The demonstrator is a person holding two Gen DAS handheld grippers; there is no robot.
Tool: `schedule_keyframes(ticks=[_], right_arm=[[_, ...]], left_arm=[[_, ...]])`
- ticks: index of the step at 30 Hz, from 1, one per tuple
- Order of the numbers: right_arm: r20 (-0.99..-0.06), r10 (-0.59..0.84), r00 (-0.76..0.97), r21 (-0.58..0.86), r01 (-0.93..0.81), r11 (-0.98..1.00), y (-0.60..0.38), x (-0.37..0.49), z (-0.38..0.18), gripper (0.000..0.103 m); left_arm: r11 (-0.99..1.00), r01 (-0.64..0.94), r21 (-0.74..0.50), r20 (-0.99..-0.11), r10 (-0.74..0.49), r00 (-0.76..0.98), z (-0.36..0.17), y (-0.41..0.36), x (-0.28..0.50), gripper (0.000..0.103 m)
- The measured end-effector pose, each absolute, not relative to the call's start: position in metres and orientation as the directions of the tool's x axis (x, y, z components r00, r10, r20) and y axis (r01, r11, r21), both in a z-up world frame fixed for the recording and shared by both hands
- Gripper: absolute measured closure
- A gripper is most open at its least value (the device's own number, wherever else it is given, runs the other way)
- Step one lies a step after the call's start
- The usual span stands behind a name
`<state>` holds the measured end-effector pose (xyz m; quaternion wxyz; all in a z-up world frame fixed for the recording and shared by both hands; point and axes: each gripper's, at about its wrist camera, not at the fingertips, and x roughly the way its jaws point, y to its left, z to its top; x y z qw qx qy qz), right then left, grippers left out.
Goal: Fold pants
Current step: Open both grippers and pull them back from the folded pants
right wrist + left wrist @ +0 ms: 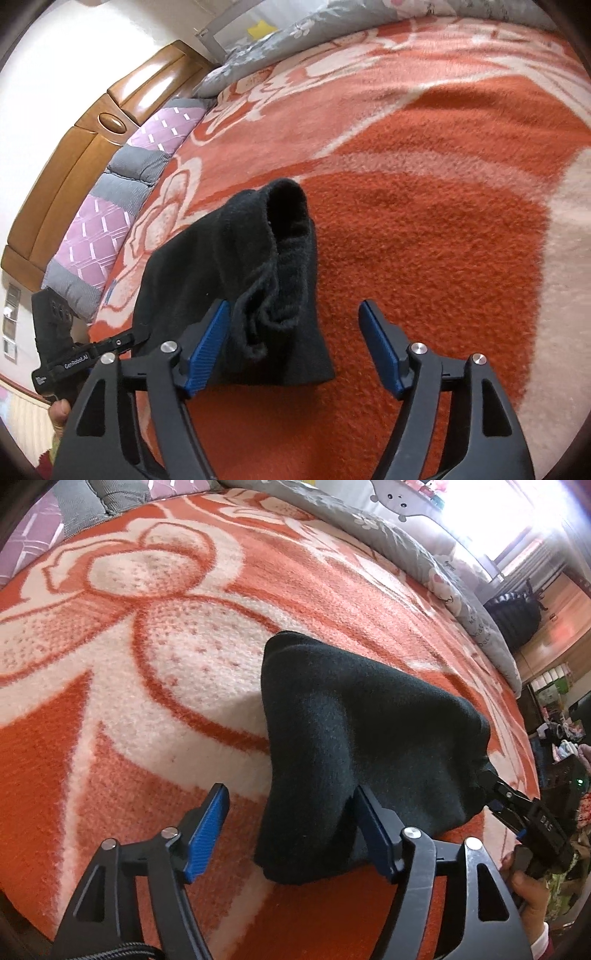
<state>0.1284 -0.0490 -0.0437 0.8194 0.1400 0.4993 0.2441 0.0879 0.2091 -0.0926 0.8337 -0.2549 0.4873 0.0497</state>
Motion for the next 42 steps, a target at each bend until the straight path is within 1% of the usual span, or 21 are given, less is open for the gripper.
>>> schedule_keyframes(ticks=[5,12,22,29,42], right_arm=[[-0.754,0.529,0.390,0.449,-0.282,0.848,-0.045,0.122,-0.038,0.027],[-0.754,0.520,0.402,0.416,-0.321,0.851,-0.040,0.112,-0.031,0.024],[-0.745,0.509,0.430,0.358,-0.387,0.850,-0.030,0.094,-0.020,0.018],[-0.744,0.505,0.438,0.323,-0.426,0.845,-0.024,0.079,-0.018,0.017],[-0.732,0.507,0.456,0.283,-0.473,0.835,-0.017,0.058,-0.013,0.016]], left_arm=[[0.865,-0.349,-0.360,-0.846,-0.145,0.514,-0.091,0.205,0.082,0.030],[0.885,-0.363,-0.292,-0.861,-0.078,0.502,-0.086,0.199,0.078,0.025],[0.881,-0.383,-0.280,-0.858,-0.050,0.512,-0.080,0.190,0.064,0.023],[0.893,-0.374,-0.251,-0.852,-0.020,0.523,-0.075,0.175,0.052,0.023],[0.931,-0.345,-0.120,-0.830,0.096,0.549,-0.060,0.148,0.033,0.021]])
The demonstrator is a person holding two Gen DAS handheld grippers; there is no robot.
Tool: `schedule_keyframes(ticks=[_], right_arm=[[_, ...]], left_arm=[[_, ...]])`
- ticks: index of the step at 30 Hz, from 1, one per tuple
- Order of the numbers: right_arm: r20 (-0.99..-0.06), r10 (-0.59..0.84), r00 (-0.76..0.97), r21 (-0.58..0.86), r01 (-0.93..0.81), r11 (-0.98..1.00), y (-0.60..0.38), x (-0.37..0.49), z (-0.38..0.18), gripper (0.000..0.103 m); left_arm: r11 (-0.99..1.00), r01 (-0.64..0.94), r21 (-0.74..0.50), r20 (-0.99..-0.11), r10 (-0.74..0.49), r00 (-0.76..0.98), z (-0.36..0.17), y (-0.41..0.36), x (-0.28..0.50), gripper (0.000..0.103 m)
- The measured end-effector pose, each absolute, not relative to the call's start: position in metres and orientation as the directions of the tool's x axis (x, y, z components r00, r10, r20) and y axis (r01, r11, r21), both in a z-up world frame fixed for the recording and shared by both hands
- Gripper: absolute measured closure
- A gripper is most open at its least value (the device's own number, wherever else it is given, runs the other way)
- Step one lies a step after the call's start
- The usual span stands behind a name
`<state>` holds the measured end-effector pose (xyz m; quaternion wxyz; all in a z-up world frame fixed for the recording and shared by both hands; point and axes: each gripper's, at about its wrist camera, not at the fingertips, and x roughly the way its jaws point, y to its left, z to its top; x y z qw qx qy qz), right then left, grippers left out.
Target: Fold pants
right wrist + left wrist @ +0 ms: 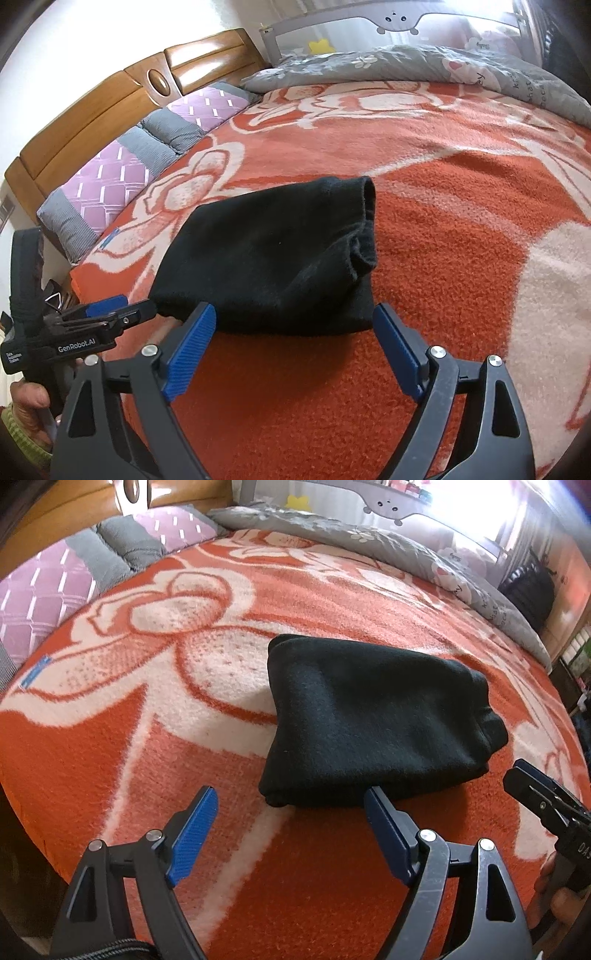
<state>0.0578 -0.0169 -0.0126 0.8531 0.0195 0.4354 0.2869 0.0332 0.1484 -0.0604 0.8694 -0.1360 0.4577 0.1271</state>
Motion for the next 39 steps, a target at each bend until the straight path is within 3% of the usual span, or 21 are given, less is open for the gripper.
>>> schedule_keyframes(ticks=[23,39], right_arm=[[-0.697,0.492,0.522,0.171,-0.545,0.821,-0.002,0.032,-0.004,0.011],[-0.668,0.478,0.571,0.106,-0.563,0.820,0.005,0.026,-0.026,0.008]], left_arm=[[0.932,-0.363,0.000,-0.757,0.237,0.609,-0.043,0.136,0.020,0.020],[0.939,-0.342,0.046,-0.710,0.271,0.649,-0.062,0.125,0.017,0.018]])
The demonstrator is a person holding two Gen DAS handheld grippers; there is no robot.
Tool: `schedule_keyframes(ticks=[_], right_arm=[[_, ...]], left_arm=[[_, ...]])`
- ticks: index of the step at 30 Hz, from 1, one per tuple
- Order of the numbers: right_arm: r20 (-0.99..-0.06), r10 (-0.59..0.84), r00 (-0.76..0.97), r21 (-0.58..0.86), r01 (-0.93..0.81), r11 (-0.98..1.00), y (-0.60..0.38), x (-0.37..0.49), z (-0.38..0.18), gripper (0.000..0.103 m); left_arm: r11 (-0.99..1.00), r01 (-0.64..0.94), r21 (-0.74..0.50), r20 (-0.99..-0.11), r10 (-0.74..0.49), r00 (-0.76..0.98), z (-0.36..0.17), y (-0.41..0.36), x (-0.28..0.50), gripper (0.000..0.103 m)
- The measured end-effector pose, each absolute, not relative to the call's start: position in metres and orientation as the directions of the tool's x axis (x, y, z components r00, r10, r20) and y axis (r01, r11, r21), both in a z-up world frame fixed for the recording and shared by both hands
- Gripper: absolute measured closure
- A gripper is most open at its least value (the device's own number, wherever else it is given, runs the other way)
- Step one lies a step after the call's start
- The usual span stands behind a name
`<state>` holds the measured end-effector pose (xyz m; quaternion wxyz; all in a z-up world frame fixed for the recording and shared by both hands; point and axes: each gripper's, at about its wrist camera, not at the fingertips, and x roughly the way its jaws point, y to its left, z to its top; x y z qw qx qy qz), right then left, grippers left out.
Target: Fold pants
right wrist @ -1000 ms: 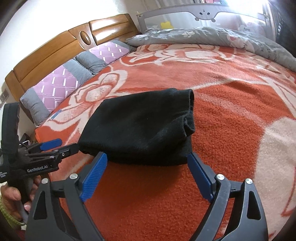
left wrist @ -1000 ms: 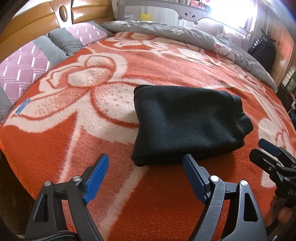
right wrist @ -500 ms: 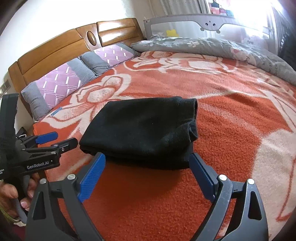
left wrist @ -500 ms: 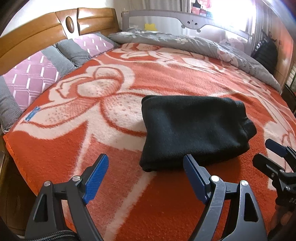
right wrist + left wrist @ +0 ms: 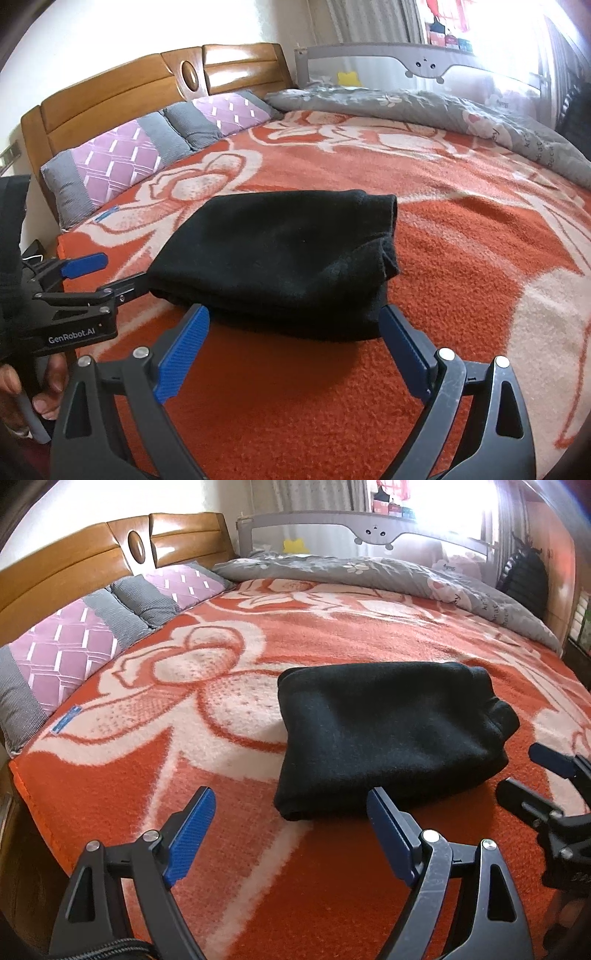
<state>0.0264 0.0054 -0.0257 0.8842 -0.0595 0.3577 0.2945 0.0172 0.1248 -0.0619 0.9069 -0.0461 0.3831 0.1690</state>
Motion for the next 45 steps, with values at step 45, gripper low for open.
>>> schedule_keyframes(ticks=[45], right_arm=[[-0.686,0.463,0.561,0.097,-0.559,0.823,0.014,0.034,-0.032,0.006]], left_arm=[[0.937,-0.345,0.053,-0.729,0.273,0.628,-0.075,0.126,0.024,0.013]])
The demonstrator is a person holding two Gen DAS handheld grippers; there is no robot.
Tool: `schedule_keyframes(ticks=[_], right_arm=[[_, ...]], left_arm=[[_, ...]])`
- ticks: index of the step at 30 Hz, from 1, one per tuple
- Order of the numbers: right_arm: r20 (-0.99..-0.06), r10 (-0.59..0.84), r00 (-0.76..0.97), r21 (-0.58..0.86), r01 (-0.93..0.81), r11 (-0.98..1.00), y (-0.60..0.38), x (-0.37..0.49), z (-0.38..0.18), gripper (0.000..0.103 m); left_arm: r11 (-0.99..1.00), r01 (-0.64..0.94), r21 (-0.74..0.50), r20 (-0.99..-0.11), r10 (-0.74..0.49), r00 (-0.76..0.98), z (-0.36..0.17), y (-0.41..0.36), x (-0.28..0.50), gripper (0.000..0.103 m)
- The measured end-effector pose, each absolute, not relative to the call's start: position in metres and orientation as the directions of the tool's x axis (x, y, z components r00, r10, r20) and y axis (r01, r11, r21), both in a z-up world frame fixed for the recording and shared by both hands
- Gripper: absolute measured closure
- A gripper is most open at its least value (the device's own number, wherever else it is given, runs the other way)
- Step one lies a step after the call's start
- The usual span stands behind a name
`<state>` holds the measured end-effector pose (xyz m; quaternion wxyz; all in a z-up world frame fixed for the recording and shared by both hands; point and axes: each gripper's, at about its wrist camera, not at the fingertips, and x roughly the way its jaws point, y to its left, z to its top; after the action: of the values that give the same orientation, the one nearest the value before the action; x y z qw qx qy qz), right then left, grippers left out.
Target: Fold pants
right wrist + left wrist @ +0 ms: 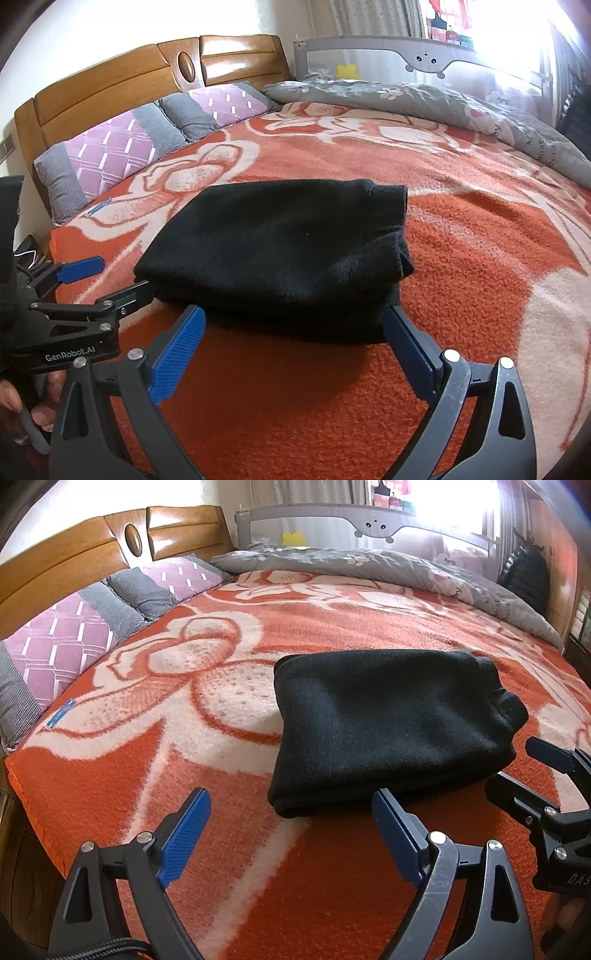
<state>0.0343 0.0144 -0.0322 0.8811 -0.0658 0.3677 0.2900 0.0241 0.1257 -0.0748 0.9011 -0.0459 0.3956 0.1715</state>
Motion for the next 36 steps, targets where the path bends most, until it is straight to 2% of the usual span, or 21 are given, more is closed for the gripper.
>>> schedule_keyframes(ticks=[36], right_arm=[[-0.684,0.463,0.563,0.092,-0.563,0.821,0.0159,0.0355,-0.0268,0.006]], left_arm=[[0.941,-0.336,0.049,-0.729,0.263,0.632,-0.0684,0.1217,0.0255,0.012]])
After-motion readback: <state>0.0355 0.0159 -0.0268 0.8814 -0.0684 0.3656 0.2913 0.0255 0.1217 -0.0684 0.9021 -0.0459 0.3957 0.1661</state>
